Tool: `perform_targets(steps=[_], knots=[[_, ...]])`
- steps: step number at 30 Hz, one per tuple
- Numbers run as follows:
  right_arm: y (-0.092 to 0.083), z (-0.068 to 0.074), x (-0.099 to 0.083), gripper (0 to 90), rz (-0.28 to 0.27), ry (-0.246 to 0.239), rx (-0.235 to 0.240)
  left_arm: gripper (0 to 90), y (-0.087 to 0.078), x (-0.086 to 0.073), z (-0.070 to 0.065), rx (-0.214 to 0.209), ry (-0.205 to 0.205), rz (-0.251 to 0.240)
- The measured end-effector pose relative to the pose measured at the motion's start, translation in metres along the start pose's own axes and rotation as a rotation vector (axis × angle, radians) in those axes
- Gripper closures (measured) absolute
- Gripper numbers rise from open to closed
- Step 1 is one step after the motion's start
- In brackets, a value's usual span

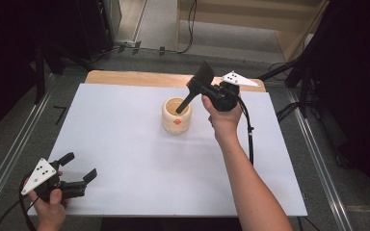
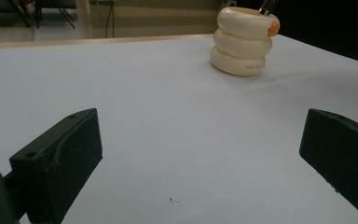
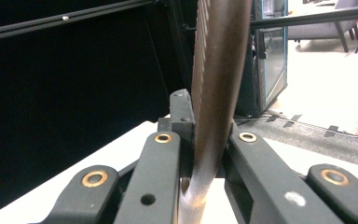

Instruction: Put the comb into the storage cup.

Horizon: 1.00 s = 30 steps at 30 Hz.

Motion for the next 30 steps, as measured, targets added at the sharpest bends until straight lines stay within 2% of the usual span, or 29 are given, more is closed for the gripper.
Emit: perform_targets(steps=[30], knots=[[0.03, -0.016, -0.037, 83.9, 0.074, 0.028, -0.042, 0.0, 0.0, 0.0, 0.0, -0.003, 0.002, -0.004]])
Point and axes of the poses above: each handheld gripper's, and its own axes: y roughly forward along the jaws, x roughly out of its top, z roughly to its left, the point moved 8 cm from there along y, roughly forward along the jaws, and after that the axes turned 13 degrees about y, right-handed, at the moved point
